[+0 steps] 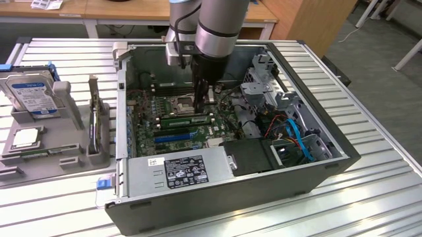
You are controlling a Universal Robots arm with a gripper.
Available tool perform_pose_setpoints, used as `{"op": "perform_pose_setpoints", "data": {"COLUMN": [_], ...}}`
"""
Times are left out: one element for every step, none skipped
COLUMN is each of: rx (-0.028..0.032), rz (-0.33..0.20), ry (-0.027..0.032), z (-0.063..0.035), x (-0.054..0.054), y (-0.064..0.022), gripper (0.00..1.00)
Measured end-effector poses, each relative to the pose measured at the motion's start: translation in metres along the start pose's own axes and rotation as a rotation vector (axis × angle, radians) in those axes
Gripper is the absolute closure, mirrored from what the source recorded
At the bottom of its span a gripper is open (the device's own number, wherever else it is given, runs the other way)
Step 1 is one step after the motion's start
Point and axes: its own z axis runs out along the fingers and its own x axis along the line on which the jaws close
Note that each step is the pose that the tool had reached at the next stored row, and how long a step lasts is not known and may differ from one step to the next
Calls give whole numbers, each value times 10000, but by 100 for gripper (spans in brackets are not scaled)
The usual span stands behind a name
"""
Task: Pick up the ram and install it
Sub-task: 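Insert the ram into the slot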
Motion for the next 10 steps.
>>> {"op": "perform_pose_setpoints", "data": {"rx": [0,-1,0,0,0,0,0,0,0,-1], "rz": [0,0,0,0,0,0,0,0,0,0], "ry": [0,0,0,-1,-1,0,-1,0,-1,-1], "z": [-16,-30,-46,-67,-90,-114,-137,-159,-176,-192], "x": [0,-1,-1,-2,-3,-3,-4,-4,-5,-5], "y": [1,2,2,4,5,6,8,9,10,11], "gripper": [75,75,75,75,75,75,75,75,75,75]}}
